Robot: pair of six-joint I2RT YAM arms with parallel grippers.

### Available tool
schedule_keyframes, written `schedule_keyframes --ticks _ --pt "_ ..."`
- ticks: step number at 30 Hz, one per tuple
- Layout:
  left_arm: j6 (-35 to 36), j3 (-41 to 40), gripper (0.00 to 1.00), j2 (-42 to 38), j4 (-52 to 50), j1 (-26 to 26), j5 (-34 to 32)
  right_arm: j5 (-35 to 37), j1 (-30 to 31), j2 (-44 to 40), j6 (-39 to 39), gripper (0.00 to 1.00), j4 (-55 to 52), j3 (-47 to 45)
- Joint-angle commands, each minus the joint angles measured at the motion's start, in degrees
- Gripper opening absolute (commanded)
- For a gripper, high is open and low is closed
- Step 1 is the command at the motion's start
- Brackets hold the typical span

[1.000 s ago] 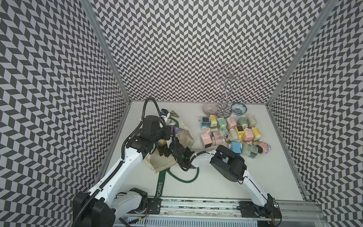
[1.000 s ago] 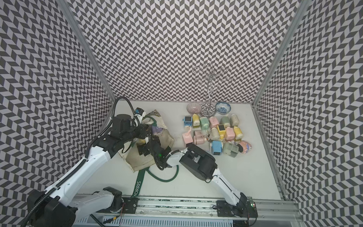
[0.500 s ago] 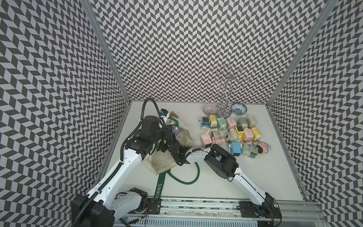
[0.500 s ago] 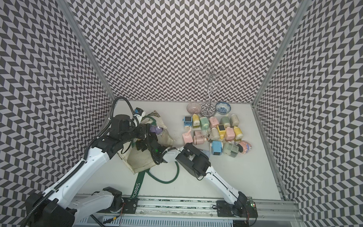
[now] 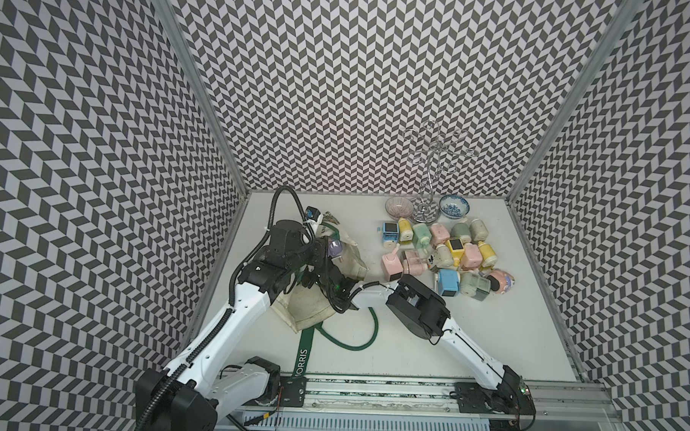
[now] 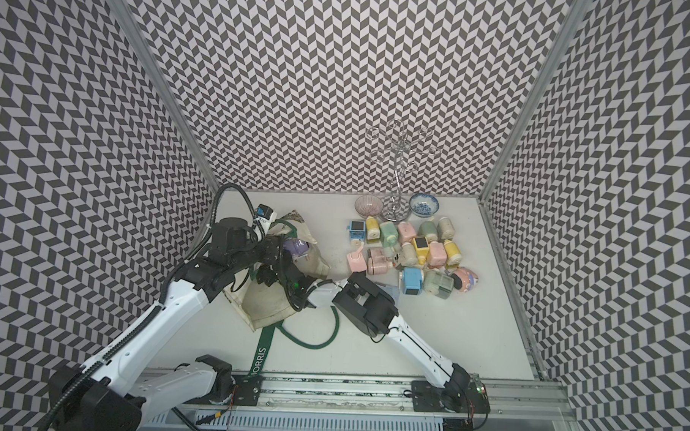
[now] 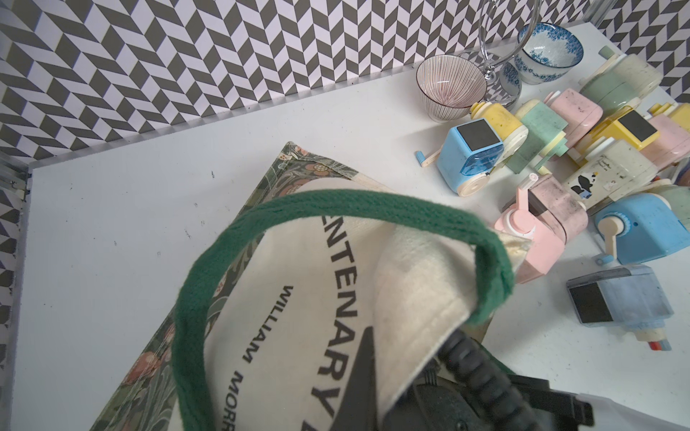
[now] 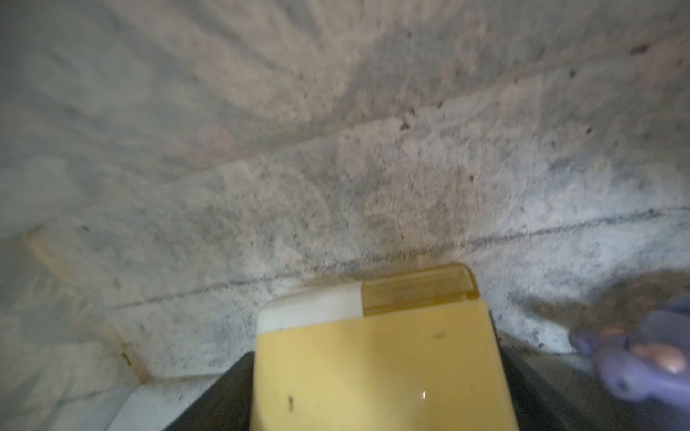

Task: Take out the pencil sharpeners from the tote bags
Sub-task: Pick up the pencil sharpener from the canvas bag.

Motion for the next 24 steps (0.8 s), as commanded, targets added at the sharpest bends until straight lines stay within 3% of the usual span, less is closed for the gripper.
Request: schedule_keyframes --ticks 1,6,16,21,24 --pt "0.09 0.09 0.00 -1.24 1.78 -0.93 1.46 -0.43 -0.13 -4.80 -3.46 0.73 8.02 -5.34" --pt "0.09 0.06 0.00 -1.05 1.70 -0.94 1.16 -2.32 -0.10 -11.69 -5.65 0.67 13.25 -15.86" --pt "0.06 0.24 0.00 -0.63 0.90 -0.92 -0.52 -3.19 1.88 -31.10 -6.43 0.65 18.88 -40.76" --pt "0.00 0.23 0.00 -0.36 0.65 -0.94 -0.77 -3.47 2.17 -43.42 -3.97 0.64 17.52 -52.24" --pt "0.00 0.41 0.00 -0.27 0.47 -0.95 -0.85 0.18 2.16 -50.78 0.65 0.64 11.99 -56.91"
